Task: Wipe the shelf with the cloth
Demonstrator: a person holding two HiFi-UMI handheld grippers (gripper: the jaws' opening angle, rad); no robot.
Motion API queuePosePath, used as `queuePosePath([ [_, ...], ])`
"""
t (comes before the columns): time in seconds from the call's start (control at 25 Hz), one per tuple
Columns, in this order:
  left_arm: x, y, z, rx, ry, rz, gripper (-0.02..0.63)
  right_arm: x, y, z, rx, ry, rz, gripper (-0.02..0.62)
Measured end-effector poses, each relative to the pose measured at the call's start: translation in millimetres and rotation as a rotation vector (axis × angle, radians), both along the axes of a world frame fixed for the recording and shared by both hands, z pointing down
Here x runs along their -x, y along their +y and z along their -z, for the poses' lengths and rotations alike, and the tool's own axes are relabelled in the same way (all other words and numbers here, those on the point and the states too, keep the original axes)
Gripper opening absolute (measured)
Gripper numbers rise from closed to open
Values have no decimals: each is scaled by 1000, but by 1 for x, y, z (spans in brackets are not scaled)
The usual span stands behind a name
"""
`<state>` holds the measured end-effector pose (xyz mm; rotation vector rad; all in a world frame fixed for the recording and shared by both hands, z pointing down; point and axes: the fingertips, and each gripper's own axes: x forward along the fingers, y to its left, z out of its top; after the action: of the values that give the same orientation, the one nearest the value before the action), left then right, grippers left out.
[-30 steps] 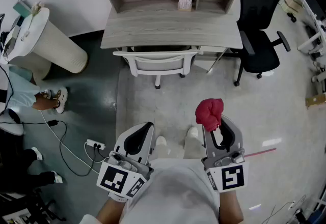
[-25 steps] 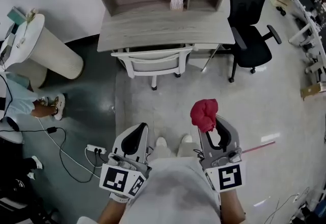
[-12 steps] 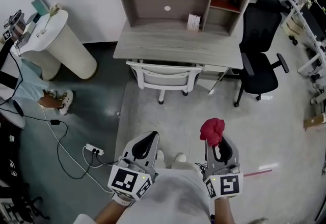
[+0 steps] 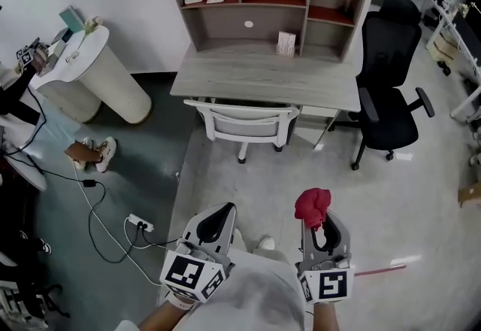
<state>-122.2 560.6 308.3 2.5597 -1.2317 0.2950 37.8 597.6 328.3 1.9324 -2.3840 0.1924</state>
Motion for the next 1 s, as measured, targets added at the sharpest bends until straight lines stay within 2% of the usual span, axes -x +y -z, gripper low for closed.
queuePosePath([
  [0.28, -2, -1, -6, 11, -7, 47, 6, -7, -2, -12, -5, -42, 58, 121],
  [0.48, 1, -28, -9, 42, 41, 58, 6, -11, -34, -5, -16, -57, 54, 121],
  [0.68, 8, -83, -16, 36, 57, 95, 6, -7, -81, -3, -21, -25, 65, 121],
  [0.84, 14, -136, -19, 31, 45, 71, 6, 5, -137, -4, 7, -23, 50, 121],
  [1.0, 32, -198, -19, 49, 60, 65, 6, 19, -199, 8, -21, -36, 24, 121],
])
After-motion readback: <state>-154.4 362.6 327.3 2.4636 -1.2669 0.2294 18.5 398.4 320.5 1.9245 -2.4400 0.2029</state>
